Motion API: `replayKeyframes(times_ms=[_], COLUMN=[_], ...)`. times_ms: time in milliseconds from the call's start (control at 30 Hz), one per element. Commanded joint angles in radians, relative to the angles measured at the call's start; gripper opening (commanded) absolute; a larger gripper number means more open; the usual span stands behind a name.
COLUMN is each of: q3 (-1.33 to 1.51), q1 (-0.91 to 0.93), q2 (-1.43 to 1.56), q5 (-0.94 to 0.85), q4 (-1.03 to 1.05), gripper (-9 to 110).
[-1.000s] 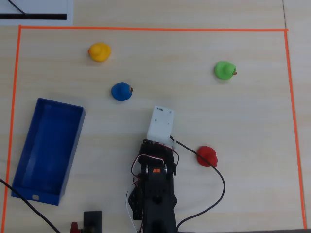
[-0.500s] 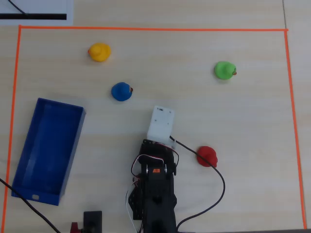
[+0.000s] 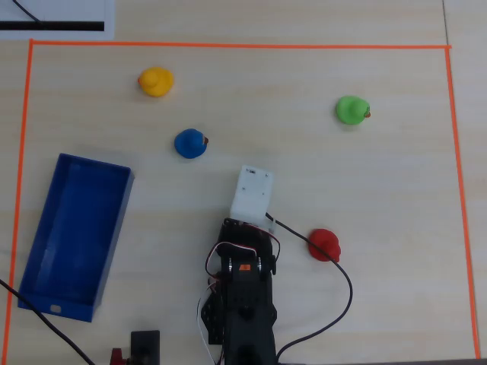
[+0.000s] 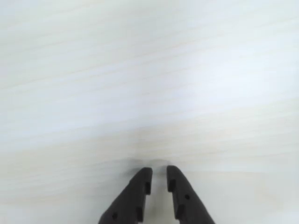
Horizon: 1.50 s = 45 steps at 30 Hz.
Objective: Grasp green duck and put it into box.
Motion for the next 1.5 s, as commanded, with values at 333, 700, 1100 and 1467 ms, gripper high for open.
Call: replayKeyframes(times_ms=[333, 700, 1100, 1467], q3=[-0.003, -0.003, -0.003, -0.003], q1=[0.009, 0.009, 0.011, 0.000], q2=[-0.012, -0.012, -0.012, -0.012], q5=[0.008, 0.008, 0.008, -0.009], q4=[0.018, 0.018, 0.018, 0.009], gripper=[1, 1, 2, 1])
